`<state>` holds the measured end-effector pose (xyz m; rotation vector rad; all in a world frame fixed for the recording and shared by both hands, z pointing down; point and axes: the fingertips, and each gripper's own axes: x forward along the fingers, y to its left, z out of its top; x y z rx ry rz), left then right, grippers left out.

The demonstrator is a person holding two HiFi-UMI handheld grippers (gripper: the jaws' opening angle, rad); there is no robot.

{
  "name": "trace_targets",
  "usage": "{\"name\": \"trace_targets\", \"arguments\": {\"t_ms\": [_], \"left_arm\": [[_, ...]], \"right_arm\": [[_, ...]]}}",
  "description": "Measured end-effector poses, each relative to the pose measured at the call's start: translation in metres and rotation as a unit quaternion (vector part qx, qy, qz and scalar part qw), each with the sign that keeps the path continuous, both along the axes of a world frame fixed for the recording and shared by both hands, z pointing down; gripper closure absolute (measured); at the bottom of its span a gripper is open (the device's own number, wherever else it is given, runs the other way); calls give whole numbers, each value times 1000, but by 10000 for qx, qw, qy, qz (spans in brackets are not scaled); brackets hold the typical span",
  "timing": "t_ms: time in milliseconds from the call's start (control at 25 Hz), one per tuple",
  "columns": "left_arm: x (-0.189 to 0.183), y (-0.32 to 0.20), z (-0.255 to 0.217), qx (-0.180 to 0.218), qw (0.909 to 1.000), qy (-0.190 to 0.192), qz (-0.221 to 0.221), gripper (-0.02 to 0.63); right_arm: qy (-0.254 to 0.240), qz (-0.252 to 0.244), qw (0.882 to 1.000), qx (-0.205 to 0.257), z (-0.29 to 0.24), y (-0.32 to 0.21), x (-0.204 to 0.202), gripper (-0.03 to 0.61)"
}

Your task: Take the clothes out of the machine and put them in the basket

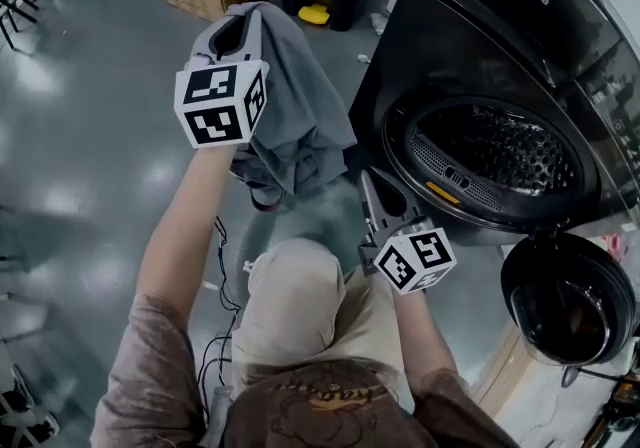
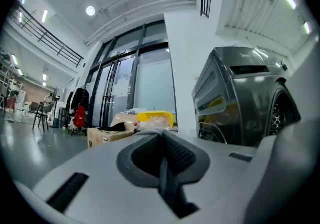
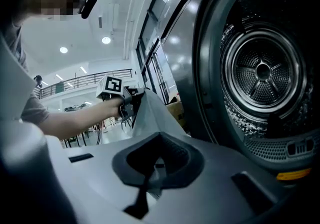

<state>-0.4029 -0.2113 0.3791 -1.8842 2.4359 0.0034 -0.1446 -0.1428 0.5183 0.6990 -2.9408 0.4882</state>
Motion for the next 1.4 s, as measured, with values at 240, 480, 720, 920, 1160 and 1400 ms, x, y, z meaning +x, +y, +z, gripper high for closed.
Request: {"name": "trace_targets", "arguments": {"t_ms": [240,480,720,920,1160,1400], "left_arm": [[4,-3,118,-1220,9918,327,184,449],[54,43,239,-2441,9636,995,438,359],[75,70,266,-2789,9523,1136,495,359],[93,96,280,-3118,9401,1229,621,359],[110,102,237,-2764,9521,1144,627,359],[126,112,111,-2434,9601,1161,742,359]], "right_arm": [[186,14,9998,-122,18,-8,-5,581],[268,-57,9995,-152,28,-10,-6,581],[296,-127,9993,-191,38,-11,-1,581],[287,-132,9992,-230,39,-9,6,581],[279,-128,9988,-372,25,-10,10,581],[332,-232,9974,-589,-52,0,7,581]]}}
